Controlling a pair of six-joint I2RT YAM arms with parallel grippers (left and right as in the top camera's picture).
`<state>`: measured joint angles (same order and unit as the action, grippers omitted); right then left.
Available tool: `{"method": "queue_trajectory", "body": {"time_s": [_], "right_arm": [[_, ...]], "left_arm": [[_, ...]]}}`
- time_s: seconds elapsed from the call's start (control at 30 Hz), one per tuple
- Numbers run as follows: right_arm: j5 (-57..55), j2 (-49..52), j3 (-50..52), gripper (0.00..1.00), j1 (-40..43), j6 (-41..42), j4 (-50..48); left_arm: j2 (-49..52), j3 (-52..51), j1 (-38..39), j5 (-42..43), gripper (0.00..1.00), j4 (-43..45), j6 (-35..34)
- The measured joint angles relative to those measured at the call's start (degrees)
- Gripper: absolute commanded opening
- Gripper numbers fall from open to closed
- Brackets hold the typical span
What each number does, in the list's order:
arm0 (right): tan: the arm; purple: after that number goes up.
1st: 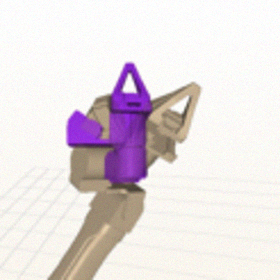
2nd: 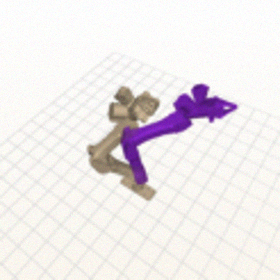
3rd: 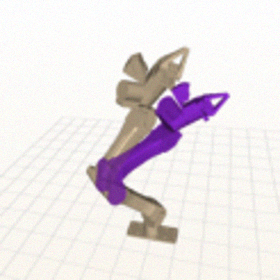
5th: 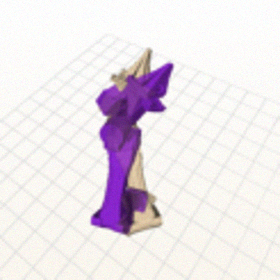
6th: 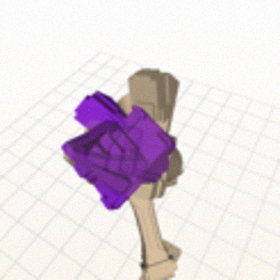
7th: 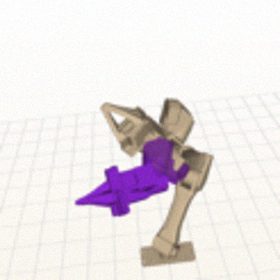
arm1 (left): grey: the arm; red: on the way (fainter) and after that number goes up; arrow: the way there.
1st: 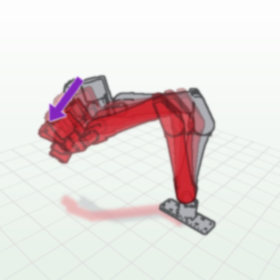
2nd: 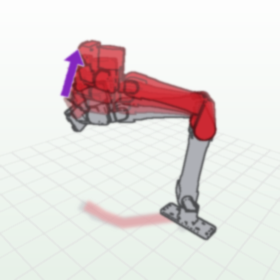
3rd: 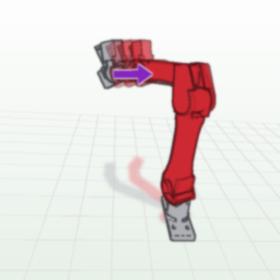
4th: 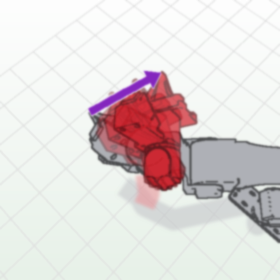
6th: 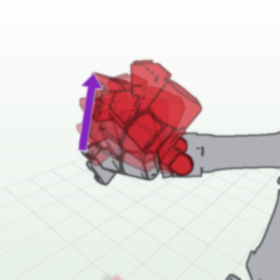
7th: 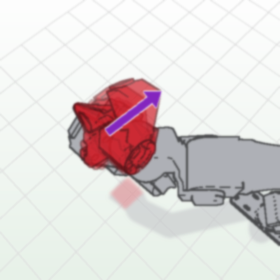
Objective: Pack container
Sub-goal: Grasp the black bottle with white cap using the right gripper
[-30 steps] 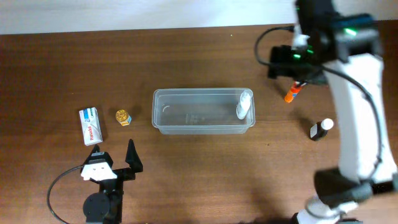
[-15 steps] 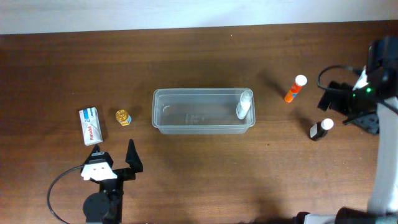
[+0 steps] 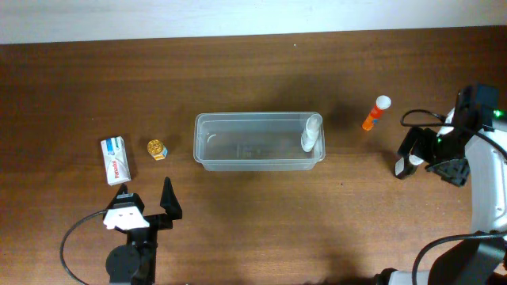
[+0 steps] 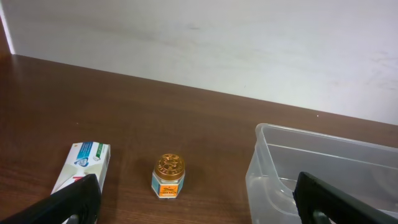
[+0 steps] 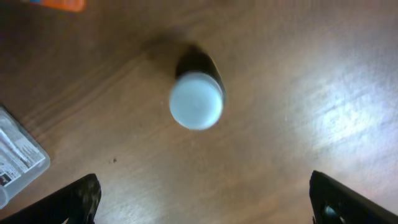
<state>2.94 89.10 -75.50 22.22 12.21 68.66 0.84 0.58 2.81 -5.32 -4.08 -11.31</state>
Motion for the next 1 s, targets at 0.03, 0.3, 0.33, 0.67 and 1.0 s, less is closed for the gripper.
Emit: {"method": "queue_trajectory", "body": {"time_s": [0.03, 0.3, 0.33, 0.67, 1.0], "right_arm": [[0.0, 0.0, 0.0, 0.98, 0.0, -0.6, -0.6], [0.0, 0.7, 0.0, 0.99, 0.1, -2.8, -5.2], [0.0, 1.5, 0.0, 0.99, 0.1, -3.0, -5.7], [1.0, 11.0, 0.0, 0.93, 0.1, -4.6, -7.9], [1.1, 14.4, 0.0, 0.55, 0.1, -5.2, -10.9]], "left_arm": [[0.0, 0.0, 0.0, 0.0, 0.99, 0.0, 0.0], [0.0, 0.0, 0.0, 0.0, 0.99, 0.0, 0.0], [0.0, 0.0, 0.0, 0.0, 0.99, 0.0, 0.0], [0.0, 0.0, 0.0, 0.0, 0.99, 0.0, 0.0], [0.0, 0.0, 0.0, 0.0, 0.99, 0.0, 0.0]]}}
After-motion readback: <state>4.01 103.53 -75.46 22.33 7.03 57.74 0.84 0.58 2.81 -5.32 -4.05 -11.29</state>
